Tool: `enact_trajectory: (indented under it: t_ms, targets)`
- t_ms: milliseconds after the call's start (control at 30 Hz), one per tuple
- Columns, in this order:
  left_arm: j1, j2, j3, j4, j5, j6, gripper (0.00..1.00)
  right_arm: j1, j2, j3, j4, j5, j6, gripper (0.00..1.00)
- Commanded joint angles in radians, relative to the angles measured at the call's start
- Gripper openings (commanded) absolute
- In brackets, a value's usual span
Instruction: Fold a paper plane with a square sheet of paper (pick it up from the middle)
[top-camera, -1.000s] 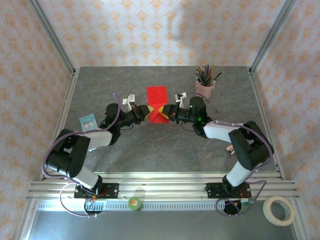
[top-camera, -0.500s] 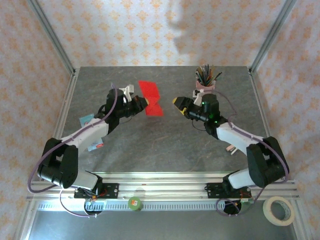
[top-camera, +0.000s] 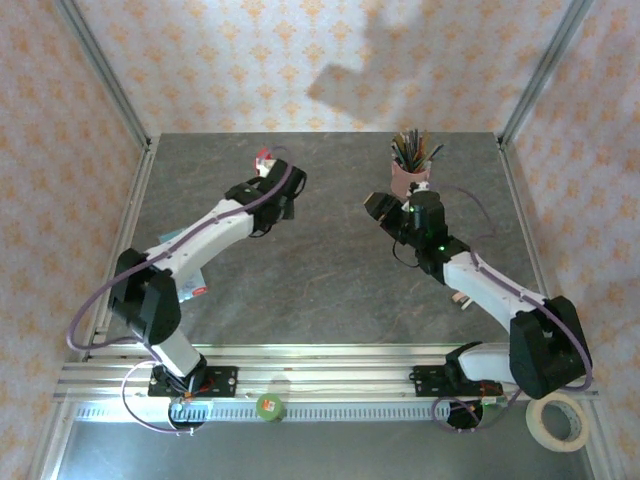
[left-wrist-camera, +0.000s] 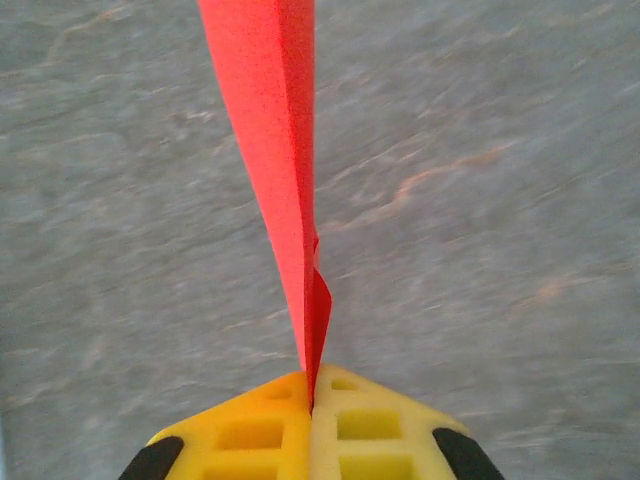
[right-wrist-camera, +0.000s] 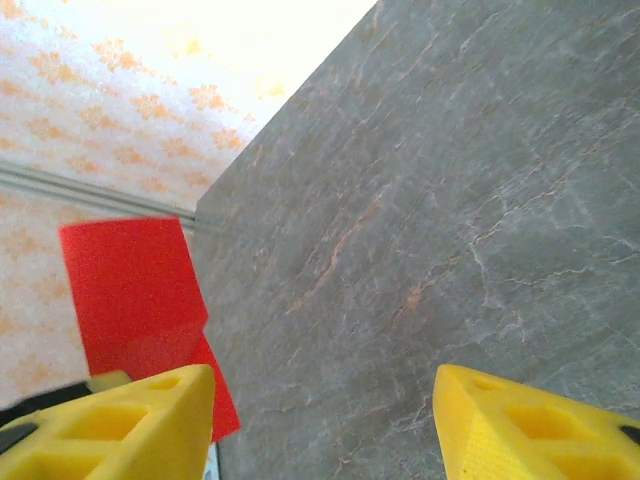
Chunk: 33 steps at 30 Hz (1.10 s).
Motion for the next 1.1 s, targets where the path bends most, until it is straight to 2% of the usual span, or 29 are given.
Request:
enact_trajectory:
  t_ms: [0,133,200,300,400,567,600,667,867,967,1067]
  targets:
    - [-0.037,0.068,0.057,-0.158,-0.237,0.040,0.07,-0.003,-0.023,-0.037,-0.012,0.080,0.031,0.59]
    - [-0.105,0.188,0.098,-0.182,-0.267,0.062,0.07,-0.002,-0.031,-0.053,-0.016,0.102,0.054,0.59]
    - [-0.124,0.265,0.135,-0.206,-0.239,0.072,0.07,-0.003,-0.034,-0.059,-0.019,0.110,0.063,0.58]
    - [-0.136,0.342,0.173,-0.190,-0.137,0.076,0.07,-0.002,-0.033,-0.062,-0.021,0.112,0.069,0.58]
    - [-0.137,0.365,0.165,-0.109,0.035,0.054,0.12,-0.002,-0.034,-0.060,-0.033,0.124,0.074,0.58]
    - [-0.111,0.371,0.109,0.111,0.483,-0.018,0.17,-0.002,-0.026,-0.045,-0.090,0.153,0.088,0.57]
    - [-0.102,0.370,0.099,0.142,0.539,-0.037,0.20,-0.003,-0.017,-0.034,-0.103,0.150,0.086,0.57]
    - [-0.082,0.354,0.074,0.207,0.636,-0.069,0.28,-0.002,0.016,-0.003,-0.147,0.131,0.077,0.55]
    - [0.036,0.213,-0.062,0.379,0.819,-0.154,0.45,0.023,0.111,0.059,-0.189,0.081,0.060,0.51]
    - [0.100,0.109,-0.170,0.466,0.861,-0.230,0.53,0.067,0.163,0.092,-0.189,0.077,0.051,0.51]
    - [0.165,0.024,-0.268,0.505,0.844,-0.273,0.59,0.125,0.238,0.131,-0.179,0.054,0.047,0.45]
